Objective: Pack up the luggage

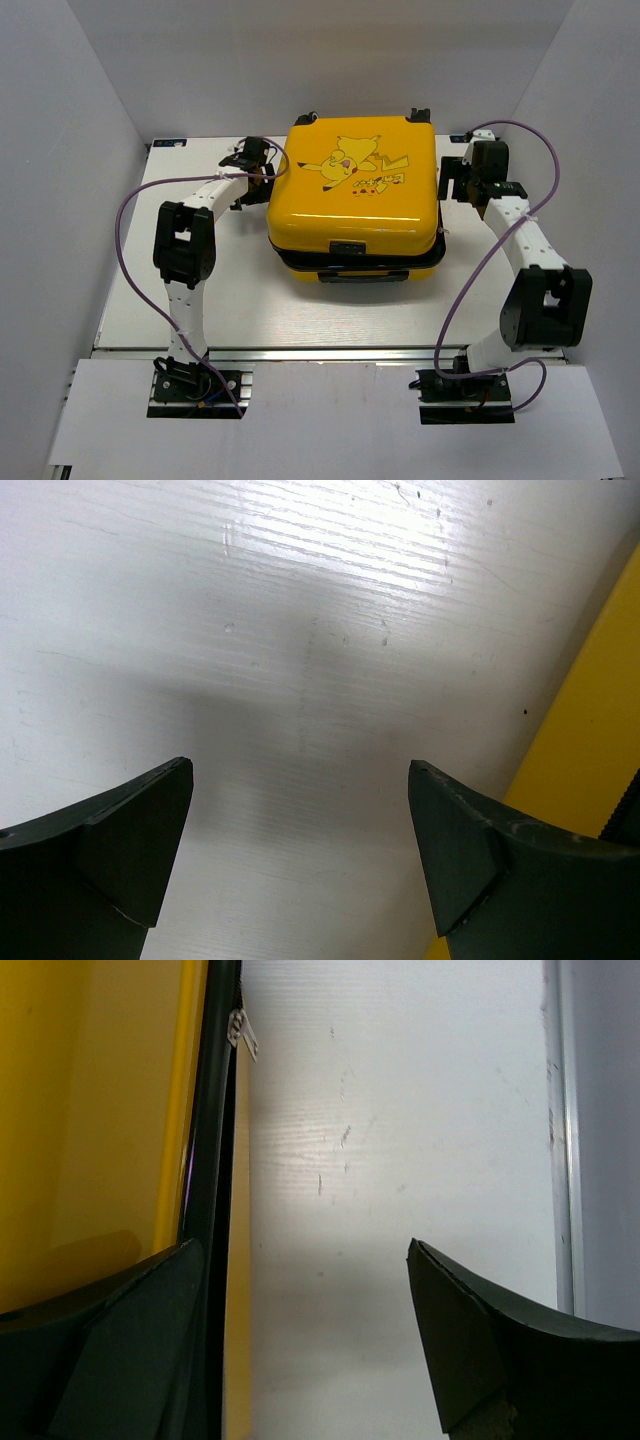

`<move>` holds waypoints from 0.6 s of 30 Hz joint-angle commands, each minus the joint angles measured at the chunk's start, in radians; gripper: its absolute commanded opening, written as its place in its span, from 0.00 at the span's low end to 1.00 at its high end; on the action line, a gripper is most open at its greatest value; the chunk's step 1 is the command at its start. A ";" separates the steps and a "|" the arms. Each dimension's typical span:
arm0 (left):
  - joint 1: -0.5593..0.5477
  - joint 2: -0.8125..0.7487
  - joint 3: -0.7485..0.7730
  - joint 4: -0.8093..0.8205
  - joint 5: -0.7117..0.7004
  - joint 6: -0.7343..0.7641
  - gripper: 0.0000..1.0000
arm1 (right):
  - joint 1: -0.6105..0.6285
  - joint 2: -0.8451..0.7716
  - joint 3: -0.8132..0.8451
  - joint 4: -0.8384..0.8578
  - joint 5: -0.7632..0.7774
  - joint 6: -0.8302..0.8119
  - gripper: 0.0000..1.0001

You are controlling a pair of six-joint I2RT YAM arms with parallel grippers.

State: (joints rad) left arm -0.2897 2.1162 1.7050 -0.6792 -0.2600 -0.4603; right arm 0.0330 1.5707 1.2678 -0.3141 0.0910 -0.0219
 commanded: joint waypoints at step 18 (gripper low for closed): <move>0.020 -0.140 0.317 -0.437 -0.174 -0.209 0.98 | 0.002 -0.144 -0.372 -0.022 -0.080 0.280 0.89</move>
State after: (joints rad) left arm -0.2768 2.2116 1.9659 -0.9546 -0.2966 -0.5251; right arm -0.0002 1.4090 0.9577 -0.3321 0.1925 0.2684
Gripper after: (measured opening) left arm 0.980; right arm 0.889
